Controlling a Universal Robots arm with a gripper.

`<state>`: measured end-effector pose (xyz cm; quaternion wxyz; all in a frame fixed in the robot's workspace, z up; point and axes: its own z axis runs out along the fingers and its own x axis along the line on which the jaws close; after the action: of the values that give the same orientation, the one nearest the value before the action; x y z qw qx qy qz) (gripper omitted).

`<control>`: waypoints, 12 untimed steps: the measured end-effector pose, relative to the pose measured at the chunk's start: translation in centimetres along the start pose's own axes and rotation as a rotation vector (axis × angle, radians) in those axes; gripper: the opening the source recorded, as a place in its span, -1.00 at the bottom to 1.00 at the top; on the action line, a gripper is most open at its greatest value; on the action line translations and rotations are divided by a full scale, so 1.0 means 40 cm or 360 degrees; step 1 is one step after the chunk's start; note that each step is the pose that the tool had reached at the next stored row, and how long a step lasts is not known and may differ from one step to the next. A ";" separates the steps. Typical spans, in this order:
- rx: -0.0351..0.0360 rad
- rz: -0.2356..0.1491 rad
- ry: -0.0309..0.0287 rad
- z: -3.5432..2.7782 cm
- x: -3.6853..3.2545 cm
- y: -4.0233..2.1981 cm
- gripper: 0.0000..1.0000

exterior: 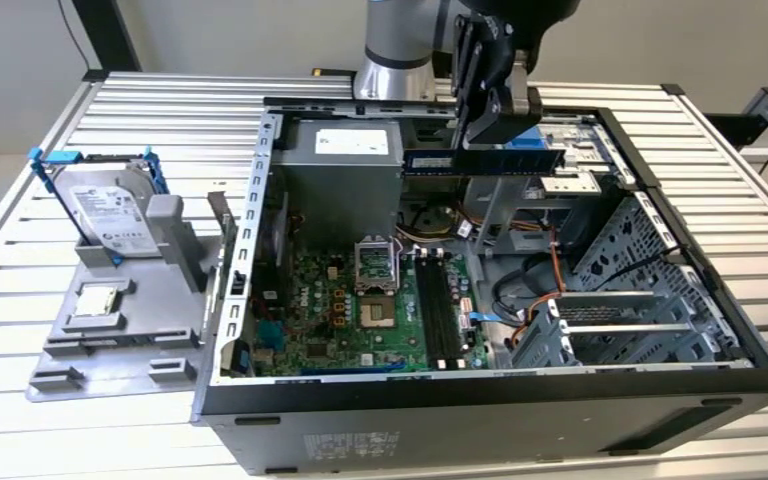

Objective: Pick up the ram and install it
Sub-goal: 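Insert the ram into the slot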

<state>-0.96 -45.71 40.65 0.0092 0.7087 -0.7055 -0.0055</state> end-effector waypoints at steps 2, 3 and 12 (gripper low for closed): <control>0.0000 0.0000 -0.00001 0.000 0.000 0.000 -1.00; 0.0000 0.0000 0.00000 0.000 0.000 0.000 -1.00; -0.0001 0.0095 -0.00019 0.000 -0.001 0.000 -1.00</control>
<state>-0.97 -45.69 40.65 0.0091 0.6874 -0.7262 -0.0058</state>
